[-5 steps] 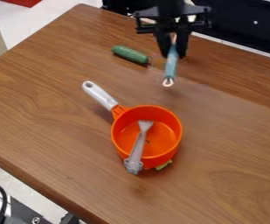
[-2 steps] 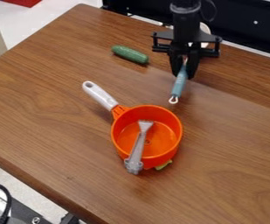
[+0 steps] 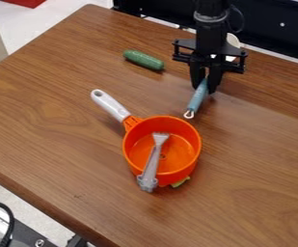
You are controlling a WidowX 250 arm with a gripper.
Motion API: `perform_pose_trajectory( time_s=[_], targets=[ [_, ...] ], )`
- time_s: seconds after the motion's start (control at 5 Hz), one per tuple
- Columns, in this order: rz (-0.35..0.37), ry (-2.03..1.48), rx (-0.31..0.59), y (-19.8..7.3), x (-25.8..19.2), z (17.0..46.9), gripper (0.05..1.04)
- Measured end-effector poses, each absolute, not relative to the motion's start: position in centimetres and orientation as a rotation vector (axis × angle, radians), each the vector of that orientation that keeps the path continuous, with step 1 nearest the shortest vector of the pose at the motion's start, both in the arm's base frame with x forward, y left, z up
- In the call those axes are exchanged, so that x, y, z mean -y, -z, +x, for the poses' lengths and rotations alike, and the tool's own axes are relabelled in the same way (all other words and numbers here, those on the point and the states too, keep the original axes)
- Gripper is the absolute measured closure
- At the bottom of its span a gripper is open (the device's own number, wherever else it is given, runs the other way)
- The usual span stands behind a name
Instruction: Put the spoon from the left of the red pot to the top of the red pot
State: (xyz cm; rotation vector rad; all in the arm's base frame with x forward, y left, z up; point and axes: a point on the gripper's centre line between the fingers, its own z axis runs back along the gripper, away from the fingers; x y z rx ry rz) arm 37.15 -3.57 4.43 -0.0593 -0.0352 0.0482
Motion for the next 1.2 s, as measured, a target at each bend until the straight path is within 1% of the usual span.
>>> perform_pose_trajectory(
  time_s=[0.2,0.4,0.6,0.8,1.0,1.2],
  targets=[
    [-0.043,-0.019,0.023,-4.2,3.3,36.8,0.869],
    [-0.028,0.007,0.004,-3.7,3.2,36.3,0.818],
    [-0.027,0.016,-0.012,-3.7,3.2,36.0,0.569],
    [-0.020,0.000,-0.024,-3.7,3.1,35.7,0.293],
    [-0.020,-0.022,-0.040,-3.7,3.1,35.5,0.094],
    [-0.044,-0.043,-0.051,-4.1,3.3,35.6,0.088]
  ],
)
